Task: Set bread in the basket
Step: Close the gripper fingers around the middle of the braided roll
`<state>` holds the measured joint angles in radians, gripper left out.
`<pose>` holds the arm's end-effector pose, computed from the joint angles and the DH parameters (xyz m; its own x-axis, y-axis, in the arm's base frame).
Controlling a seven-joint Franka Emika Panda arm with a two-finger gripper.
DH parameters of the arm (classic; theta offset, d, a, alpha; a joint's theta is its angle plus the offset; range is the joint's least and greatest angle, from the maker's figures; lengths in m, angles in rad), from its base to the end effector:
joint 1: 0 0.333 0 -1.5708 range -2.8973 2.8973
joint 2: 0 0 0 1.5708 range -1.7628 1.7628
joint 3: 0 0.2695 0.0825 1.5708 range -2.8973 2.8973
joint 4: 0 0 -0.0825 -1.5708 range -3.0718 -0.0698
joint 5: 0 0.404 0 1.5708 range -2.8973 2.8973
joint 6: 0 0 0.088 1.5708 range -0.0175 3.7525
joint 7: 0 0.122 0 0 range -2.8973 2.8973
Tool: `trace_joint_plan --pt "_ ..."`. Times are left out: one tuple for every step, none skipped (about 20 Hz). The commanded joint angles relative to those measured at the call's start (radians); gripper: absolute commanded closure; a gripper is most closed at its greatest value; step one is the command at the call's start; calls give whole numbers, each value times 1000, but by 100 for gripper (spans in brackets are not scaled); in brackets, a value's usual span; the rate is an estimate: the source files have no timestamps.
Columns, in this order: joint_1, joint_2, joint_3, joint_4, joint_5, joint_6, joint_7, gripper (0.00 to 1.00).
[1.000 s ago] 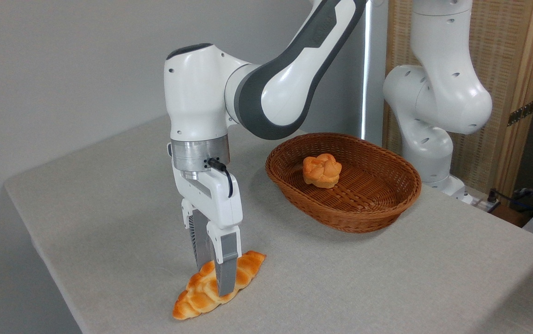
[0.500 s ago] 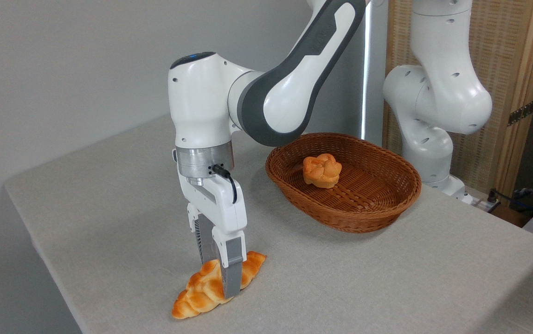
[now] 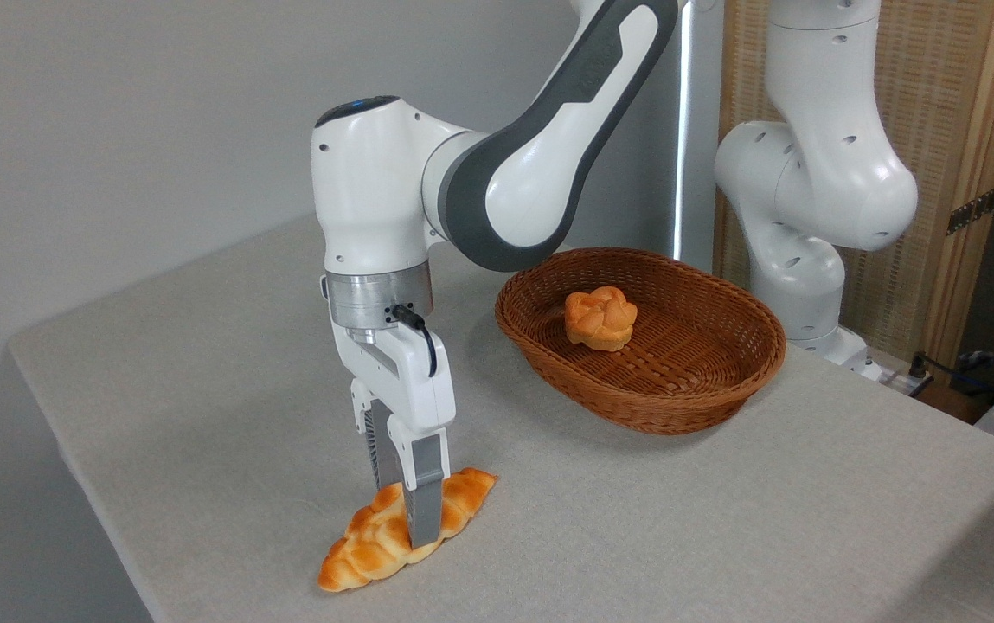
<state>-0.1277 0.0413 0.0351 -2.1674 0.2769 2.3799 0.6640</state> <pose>0.5733 -0.0476 0.3200 0.5907 -0.8067 -0.0197 -0.7810 -0.5654 -0.2652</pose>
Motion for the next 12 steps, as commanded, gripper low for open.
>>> trace_joint_plan --pt "-1 -6 2 -19 13 22 16 71" --pt "-3 -6 2 -19 13 21 16 69" --pt "-3 -6 2 -19 13 21 16 69" --pt "-3 -6 2 -19 13 21 16 69" --pt "-3 -6 2 -17 13 21 16 69" --pt "-1 -8 2 -17 13 21 16 69" --pt "-3 -8 2 -17 13 19 16 69" --pt "-3 -9 0 -17 8 18 16 70" --pt "-4 -11 0 -17 8 13 16 70" --pt "-4 -12 0 -17 8 12 16 70" --pt "-4 -12 0 -17 8 12 16 73" --pt "-4 -15 0 -15 7 12 16 76"
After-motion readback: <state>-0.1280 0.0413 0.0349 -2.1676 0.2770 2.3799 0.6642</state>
